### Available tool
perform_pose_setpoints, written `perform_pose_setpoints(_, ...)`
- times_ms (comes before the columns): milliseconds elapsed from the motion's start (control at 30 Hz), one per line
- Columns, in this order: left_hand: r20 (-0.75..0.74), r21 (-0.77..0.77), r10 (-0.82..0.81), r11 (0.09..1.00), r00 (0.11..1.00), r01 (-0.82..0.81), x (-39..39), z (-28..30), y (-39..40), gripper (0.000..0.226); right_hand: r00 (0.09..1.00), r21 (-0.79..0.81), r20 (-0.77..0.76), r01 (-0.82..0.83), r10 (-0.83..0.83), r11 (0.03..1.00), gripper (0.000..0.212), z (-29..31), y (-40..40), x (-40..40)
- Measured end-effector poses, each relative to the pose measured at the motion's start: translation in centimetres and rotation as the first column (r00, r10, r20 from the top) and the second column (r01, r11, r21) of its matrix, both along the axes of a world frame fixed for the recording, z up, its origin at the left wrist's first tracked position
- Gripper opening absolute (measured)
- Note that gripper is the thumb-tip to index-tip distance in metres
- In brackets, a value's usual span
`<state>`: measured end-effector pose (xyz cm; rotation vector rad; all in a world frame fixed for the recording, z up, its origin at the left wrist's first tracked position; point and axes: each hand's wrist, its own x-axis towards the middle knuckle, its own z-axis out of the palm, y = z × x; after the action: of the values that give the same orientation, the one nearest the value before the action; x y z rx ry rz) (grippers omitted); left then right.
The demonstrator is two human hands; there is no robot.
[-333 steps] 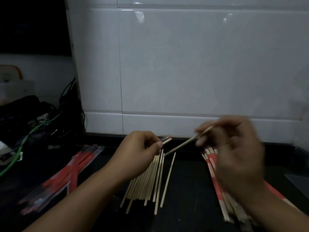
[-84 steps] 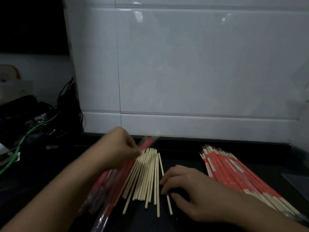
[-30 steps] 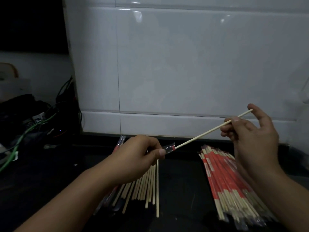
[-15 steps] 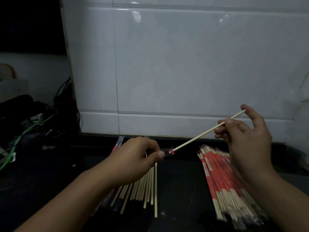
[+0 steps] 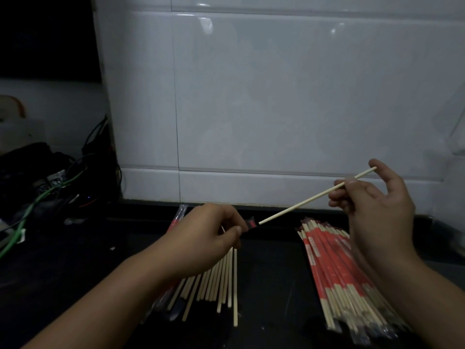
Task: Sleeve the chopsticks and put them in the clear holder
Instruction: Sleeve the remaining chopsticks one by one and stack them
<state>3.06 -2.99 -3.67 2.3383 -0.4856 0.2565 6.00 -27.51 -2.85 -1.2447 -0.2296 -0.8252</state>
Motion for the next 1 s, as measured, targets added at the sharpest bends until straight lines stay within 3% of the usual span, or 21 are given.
perform_pose_setpoints(467, 0.0, -0.032, -0.026, 0.999, 1.0, 0.026, 0.2, -0.2, 0.0, 0.017, 1.0, -0.036, -0.005, -0.029, 0.029, 0.999, 0.043, -0.2, 0.5, -0.4)
perform_pose_setpoints(700, 0.006, -0.042, -0.028, 0.999, 1.0, 0.028, 0.2, -0.2, 0.1, 0.016, 0.999, -0.107, 0.003, -0.038, 0.038, 0.994, 0.04, -0.1, 1.4, -1.4)
perform_pose_setpoints(767, 0.014, -0.055, -0.028, 0.998, 1.0, 0.029, 0.2, -0.1, 0.0, 0.015, 0.998, -0.189, -0.008, -0.064, 0.063, 0.98, 0.033, -0.2, 1.7, -1.5)
perform_pose_setpoints(867, 0.035, -0.088, -0.019, 0.996, 0.999, 0.022, 0.4, -0.1, 0.3, 0.014, 0.996, -0.45, -0.036, -0.086, 0.078, 0.889, 0.027, -1.2, 2.5, -1.6)
perform_pose_setpoints(933, 0.041, -0.104, -0.009, 0.994, 0.999, 0.014, 0.5, -0.1, 0.5, 0.013, 0.984, -0.648, -0.118, -0.176, 0.131, 0.741, 0.031, -2.2, 3.1, -1.7)
perform_pose_setpoints(1000, 0.043, -0.099, -0.011, 0.995, 0.999, 0.015, 0.6, -0.1, 0.5, 0.013, 0.921, -0.729, -0.309, -0.39, 0.237, 0.563, 0.044, -3.4, 3.8, -2.1)
